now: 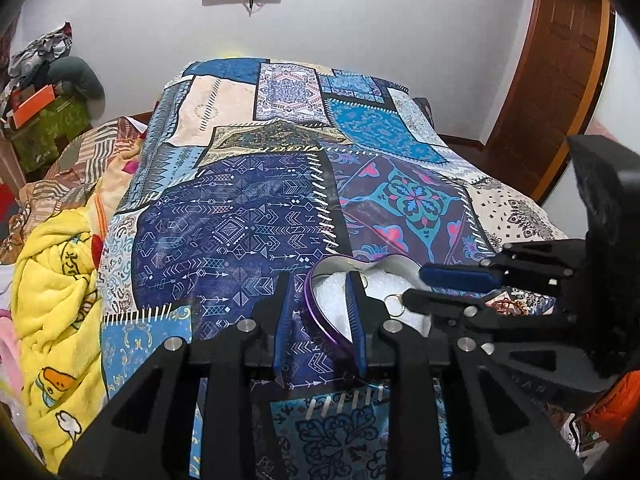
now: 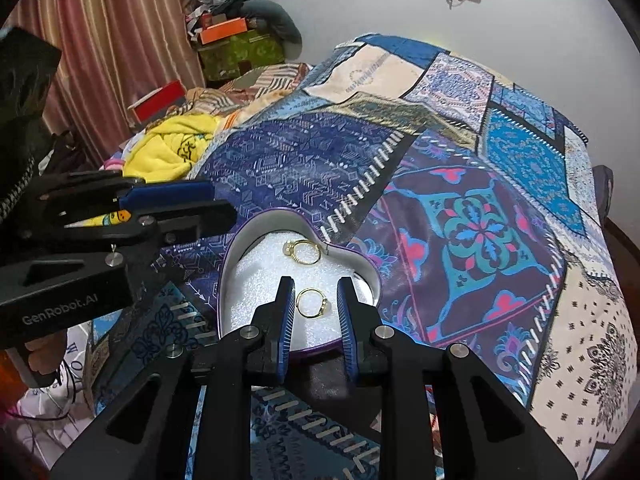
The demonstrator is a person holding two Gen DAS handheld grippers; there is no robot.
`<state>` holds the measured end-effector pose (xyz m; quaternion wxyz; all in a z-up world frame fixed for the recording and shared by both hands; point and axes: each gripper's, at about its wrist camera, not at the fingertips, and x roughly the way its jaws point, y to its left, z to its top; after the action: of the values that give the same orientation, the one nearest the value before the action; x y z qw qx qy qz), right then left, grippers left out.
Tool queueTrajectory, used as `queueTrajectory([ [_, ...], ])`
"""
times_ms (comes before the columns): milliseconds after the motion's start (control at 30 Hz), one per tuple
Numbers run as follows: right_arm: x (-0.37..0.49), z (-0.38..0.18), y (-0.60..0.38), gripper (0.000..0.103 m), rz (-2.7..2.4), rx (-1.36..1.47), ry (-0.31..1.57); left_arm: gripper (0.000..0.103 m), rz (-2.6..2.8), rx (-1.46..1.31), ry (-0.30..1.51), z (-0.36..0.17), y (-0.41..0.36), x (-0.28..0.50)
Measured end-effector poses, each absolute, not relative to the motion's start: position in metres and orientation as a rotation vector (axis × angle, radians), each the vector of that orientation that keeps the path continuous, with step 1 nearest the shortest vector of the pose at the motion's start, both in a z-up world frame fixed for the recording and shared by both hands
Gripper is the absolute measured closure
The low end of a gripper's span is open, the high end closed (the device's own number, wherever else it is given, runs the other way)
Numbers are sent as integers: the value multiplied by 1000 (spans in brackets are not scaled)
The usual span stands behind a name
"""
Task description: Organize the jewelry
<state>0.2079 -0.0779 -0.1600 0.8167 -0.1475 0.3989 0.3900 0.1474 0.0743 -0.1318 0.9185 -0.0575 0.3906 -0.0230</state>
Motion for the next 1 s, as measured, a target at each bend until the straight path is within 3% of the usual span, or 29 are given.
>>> queueTrajectory([
  [100, 204, -150, -88, 81, 803, -304, 829, 77, -48, -113, 798, -127, 71, 142],
  [233, 199, -138, -106, 67, 748, -280, 794, 77, -52, -103, 791, -119, 62, 137],
  [467, 196, -124, -162, 67, 611, -221, 779, 77, -104, -87, 795, -111, 34, 127],
  [600, 193, -122, -194, 67, 543, -198, 793, 71, -162, -76, 815, -116, 8, 124],
  [1000, 175, -155, -238, 67, 497, -145, 884, 74, -271, -35, 943, -167, -60, 140],
])
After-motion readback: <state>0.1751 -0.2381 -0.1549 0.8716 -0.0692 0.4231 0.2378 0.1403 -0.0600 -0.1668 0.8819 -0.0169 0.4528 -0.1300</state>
